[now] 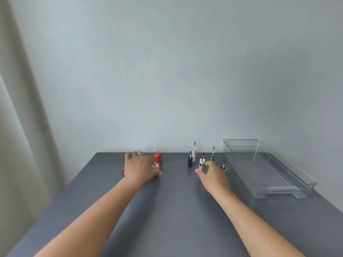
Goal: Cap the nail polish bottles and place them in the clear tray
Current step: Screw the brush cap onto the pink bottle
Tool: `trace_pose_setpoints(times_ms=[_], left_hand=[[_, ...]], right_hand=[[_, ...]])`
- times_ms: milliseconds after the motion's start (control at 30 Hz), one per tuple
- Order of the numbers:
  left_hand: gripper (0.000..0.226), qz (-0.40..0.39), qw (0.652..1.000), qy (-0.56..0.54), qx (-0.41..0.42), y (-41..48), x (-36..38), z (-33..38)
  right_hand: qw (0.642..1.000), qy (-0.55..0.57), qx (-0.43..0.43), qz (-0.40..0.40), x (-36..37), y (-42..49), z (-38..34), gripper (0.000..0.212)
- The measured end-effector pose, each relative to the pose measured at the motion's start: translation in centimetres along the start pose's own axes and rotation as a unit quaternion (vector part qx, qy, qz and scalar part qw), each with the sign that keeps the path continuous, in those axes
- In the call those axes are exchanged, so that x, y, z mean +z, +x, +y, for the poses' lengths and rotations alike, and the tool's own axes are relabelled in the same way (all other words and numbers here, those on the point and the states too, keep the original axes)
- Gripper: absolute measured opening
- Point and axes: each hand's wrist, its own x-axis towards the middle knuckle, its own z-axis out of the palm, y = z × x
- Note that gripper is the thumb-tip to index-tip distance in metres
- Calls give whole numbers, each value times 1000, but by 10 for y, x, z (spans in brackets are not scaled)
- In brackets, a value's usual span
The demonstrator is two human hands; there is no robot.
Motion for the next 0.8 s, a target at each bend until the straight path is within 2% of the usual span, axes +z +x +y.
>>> trace_pose_setpoints(times_ms=[133,300,533,600,800], left_hand=[[35,29,1000,-3,-8,3,6,0],[32,52,997,-50,-16,-1,4,3],[18,175,970,-163,54,-25,-17,16],[18,173,958,-219,64,-37,-24,21],[17,84,921,-378,47,-75,-28,30]], right_hand=[[1000,-5,2,6,3,5,0,30],[1000,-20,-1,9,6,7,-1,27],[996,89,-12,19,-2,-4,-8,20],[990,134,-21,25,-9,-10,-13,17],[950,302,-76,17,-32,-44,-28,5]])
